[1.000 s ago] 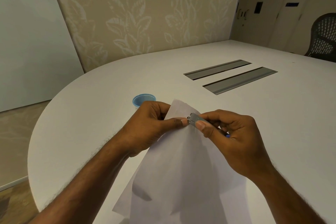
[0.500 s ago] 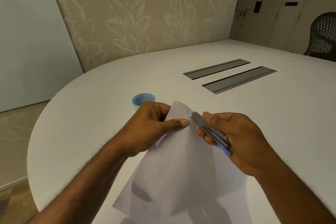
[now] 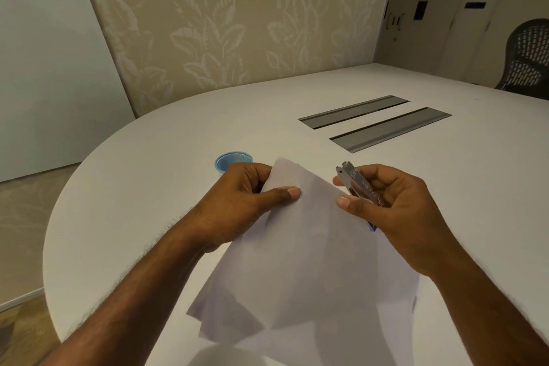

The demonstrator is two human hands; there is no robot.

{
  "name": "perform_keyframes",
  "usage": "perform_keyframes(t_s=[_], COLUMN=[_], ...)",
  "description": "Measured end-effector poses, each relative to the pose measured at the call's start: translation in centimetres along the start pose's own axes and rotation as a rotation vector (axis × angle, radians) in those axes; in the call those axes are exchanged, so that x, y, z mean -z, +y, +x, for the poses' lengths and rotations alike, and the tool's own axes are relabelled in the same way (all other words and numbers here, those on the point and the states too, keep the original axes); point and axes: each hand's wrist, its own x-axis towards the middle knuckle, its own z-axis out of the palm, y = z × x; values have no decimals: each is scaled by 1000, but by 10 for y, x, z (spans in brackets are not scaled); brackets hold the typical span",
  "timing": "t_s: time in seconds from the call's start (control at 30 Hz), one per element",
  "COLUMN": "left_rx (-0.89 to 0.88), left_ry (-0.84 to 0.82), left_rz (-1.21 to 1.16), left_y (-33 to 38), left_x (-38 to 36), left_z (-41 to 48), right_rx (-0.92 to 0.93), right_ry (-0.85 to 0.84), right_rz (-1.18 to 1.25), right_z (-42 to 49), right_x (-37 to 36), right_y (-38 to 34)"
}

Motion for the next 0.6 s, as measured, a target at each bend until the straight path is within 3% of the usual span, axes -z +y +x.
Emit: perform_keyframes(t_s=[0.37,0.6], left_rx=[-130,-352], left_ry=[76,144], left_rz=[193,327], left_y=[13,26], left_x=[7,14], left_z=[19,34], right_rx=[-117,103], right_ry=[-167,33], right_rz=[-205,-404], right_z=[17,20], right_x=[29,39], right_y=[-10,-21])
